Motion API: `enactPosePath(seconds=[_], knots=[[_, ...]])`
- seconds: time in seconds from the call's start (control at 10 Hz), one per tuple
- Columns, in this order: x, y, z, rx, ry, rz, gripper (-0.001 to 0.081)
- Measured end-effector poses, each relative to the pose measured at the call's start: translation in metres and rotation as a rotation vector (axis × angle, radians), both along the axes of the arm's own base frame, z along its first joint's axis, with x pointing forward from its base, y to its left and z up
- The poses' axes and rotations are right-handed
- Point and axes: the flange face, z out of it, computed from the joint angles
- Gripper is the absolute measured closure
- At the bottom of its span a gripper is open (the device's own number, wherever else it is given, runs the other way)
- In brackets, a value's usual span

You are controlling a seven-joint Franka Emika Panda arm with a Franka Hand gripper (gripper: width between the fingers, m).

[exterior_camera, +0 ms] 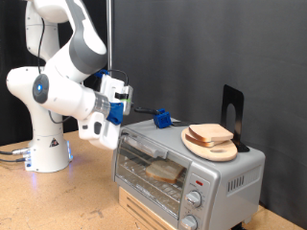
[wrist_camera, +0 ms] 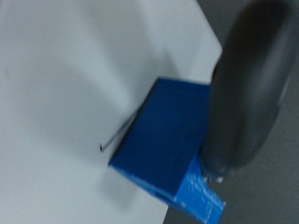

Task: Make a piece of toast with the oven

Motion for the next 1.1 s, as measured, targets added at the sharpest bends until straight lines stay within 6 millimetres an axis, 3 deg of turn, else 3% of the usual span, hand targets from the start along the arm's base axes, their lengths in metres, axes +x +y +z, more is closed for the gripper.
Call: enactPosePath(seconds=[0.5, 0.9, 1.1], knots=[[-0.022, -0.067, 0.020, -0.006, -0.006, -0.103, -0.0002], [-0.029, -0.070, 0.033, 0.073, 0.013, -0.044, -0.0002], [-0.015, -0.092, 0.051, 0.083, -0.023, -0.092, -0.0002]])
